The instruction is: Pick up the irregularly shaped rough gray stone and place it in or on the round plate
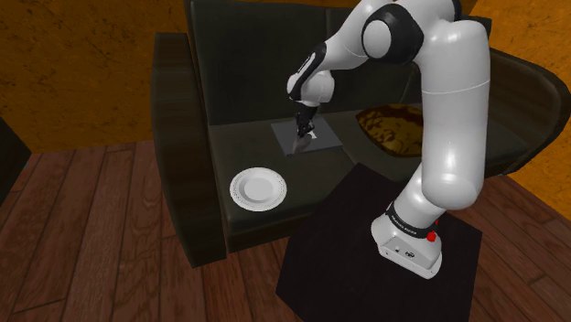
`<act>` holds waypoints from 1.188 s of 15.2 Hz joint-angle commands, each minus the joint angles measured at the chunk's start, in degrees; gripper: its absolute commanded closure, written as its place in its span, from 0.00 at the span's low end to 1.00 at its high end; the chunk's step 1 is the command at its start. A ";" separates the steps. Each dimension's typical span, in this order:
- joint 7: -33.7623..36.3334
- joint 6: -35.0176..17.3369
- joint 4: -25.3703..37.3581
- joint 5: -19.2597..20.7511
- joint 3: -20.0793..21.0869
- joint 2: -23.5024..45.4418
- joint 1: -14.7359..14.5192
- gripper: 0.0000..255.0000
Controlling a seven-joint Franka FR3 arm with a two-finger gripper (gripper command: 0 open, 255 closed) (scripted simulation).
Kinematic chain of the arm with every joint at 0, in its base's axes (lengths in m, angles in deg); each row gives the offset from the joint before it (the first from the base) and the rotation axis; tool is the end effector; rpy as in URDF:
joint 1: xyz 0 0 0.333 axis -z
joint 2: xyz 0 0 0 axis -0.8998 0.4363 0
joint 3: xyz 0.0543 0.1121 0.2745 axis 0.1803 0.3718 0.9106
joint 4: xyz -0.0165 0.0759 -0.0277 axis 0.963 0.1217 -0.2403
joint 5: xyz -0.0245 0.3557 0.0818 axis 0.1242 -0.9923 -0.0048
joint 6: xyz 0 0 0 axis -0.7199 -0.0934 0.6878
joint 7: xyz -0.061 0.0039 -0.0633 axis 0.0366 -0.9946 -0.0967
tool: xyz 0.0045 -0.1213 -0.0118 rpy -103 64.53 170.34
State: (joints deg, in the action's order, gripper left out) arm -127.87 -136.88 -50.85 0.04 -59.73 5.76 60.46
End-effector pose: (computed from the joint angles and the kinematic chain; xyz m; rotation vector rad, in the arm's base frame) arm 0.5154 -0.1973 0.1766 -2.5726 -1.6957 -0.0957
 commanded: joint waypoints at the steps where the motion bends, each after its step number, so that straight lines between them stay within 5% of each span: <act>1: 0.80 0.90 -0.39 0.99 -0.76 -1.39 -0.66 1.00; 4: 1.87 2.30 -0.69 2.43 -1.83 -3.25 -1.44 1.00; 18: 23.97 -2.27 -12.30 8.53 -0.64 -14.21 -19.54 1.00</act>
State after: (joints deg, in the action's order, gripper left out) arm -105.74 -139.02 -62.77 8.11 -60.55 -7.92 42.13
